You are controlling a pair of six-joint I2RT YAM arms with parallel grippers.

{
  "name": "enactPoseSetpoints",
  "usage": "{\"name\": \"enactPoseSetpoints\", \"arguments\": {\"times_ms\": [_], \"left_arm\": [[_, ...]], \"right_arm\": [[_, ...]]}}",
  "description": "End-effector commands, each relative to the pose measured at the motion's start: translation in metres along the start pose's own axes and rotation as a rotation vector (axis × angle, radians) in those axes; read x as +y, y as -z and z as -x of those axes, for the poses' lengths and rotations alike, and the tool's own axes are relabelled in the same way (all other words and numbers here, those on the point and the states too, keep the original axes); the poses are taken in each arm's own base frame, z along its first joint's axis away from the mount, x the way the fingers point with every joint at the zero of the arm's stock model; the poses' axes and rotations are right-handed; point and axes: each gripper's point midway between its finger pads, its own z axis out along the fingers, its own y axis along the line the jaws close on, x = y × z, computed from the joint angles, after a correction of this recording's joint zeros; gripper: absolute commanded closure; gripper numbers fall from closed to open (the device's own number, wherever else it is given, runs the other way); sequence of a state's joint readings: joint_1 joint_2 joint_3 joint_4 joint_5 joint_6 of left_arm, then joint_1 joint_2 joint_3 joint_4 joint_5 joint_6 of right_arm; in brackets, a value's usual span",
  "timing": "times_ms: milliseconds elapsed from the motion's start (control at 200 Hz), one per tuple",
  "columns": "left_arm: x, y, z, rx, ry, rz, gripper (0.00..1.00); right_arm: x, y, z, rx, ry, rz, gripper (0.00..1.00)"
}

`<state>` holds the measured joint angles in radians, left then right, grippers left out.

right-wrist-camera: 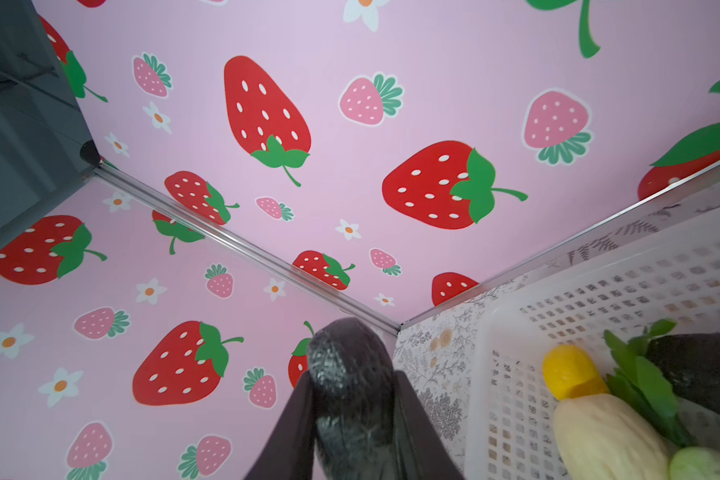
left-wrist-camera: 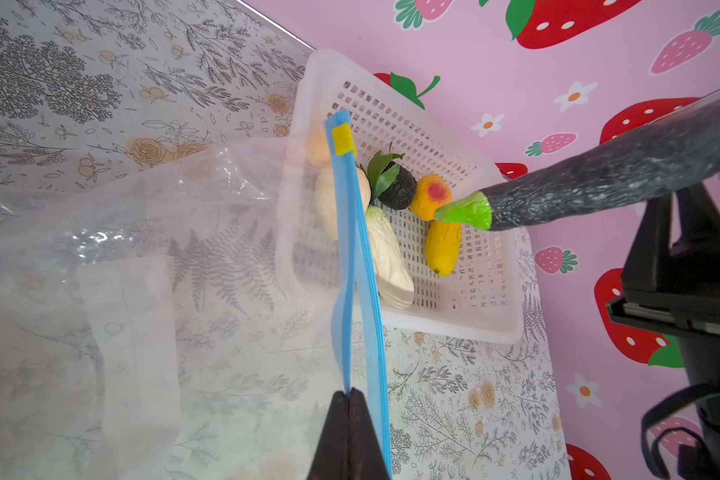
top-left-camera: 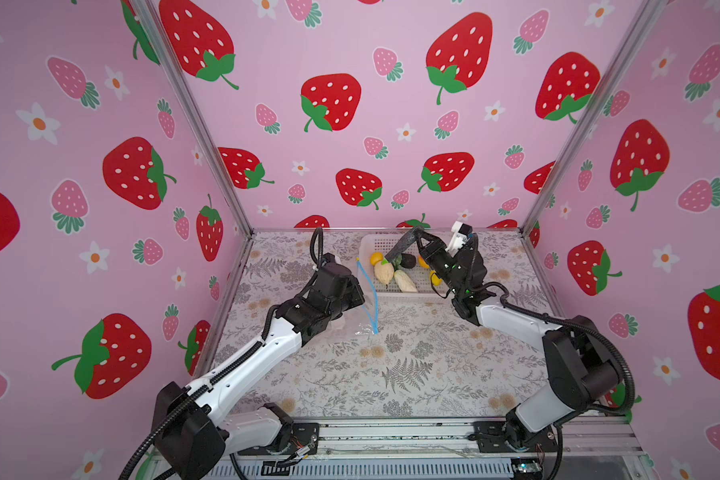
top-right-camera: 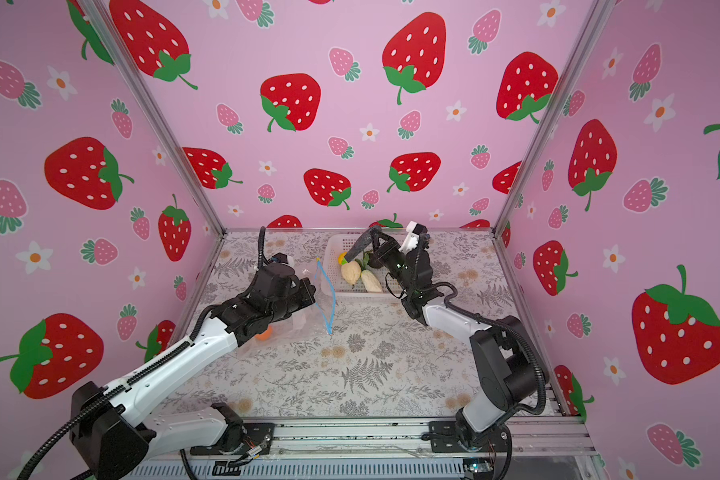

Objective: Place the food in the zip-top bag and seal the zipper
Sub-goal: 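Carry the eggplant with the right gripper over the bag mouth by the left gripper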

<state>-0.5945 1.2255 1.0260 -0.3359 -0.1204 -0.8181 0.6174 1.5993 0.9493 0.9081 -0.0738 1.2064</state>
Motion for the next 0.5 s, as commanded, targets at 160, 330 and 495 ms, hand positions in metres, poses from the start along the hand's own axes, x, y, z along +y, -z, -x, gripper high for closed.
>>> {"name": "enactPoseSetpoints", "arguments": {"times_ms": [160,330,495], "left_arm": [[-0.006,0.012,0.027,-0.073,0.029,-0.006,1.0],[-0.009,0.015,0.028,-0.076,0.033,-0.021,1.0],[-0.01,0.018,0.029,-0.074,0.043,-0.033,1.0]], "right_arm": [[0.042,0.006,-0.021,0.059,-0.054,0.154,0.79],[0.046,0.007,-0.042,0.103,-0.046,0.156,0.79],[0.038,0.003,-0.063,0.15,-0.036,0.135,0.79]]}}
